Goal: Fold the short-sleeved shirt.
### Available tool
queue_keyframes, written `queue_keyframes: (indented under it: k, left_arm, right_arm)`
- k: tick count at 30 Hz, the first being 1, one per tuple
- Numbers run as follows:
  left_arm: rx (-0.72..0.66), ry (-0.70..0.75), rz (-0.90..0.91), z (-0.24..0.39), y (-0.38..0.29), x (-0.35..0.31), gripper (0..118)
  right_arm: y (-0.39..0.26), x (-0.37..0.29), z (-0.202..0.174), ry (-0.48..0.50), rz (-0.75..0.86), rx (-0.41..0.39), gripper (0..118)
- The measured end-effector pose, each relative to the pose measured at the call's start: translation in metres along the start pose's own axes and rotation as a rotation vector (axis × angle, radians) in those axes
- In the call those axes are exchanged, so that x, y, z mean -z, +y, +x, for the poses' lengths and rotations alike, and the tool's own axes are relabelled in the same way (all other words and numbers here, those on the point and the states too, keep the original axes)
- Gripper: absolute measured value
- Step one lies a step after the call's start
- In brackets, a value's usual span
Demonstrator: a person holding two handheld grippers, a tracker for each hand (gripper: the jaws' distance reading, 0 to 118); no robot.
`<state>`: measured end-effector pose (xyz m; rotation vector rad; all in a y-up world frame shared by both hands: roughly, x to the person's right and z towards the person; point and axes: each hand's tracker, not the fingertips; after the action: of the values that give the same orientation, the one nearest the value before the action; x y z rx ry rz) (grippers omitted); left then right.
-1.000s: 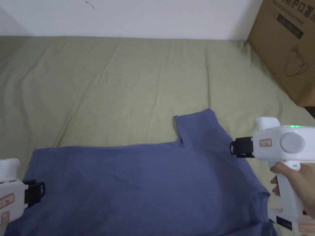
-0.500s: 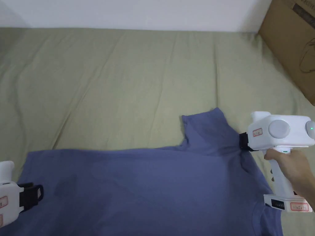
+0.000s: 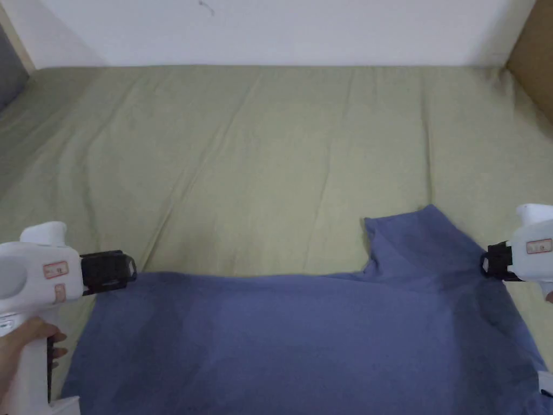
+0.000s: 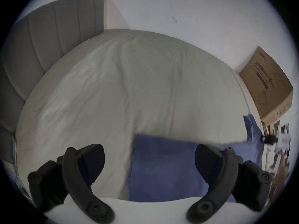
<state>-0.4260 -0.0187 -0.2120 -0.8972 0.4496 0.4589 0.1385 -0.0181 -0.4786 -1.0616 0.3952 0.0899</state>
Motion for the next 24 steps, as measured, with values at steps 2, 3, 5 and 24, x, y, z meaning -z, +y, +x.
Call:
queue_keyframes:
  k: [2,3,5,24]
  left_arm:
    - [-0.040,-0.007,-0.034,-0.004,0.013,0.021,112]
    - [-0.034,0.003,-0.058,-0.003,0.013,0.032,109]
    - [-0.024,0.005,-0.116,0.000,0.011,0.047,77]
    - [0.209,-0.004,0.059,0.011,-0.038,-0.119,1]
  right_arm:
    - [0.000,0.000,0.000,-0.008,-0.002,-0.014,0]
    - [0.000,0.001,0.000,-0.009,-0.007,-0.022,0]
    - [0.001,0.004,0.002,-0.009,-0.014,-0.021,0]
    - [-0.047,-0.135,0.000,0.022,0.114,-0.048,0]
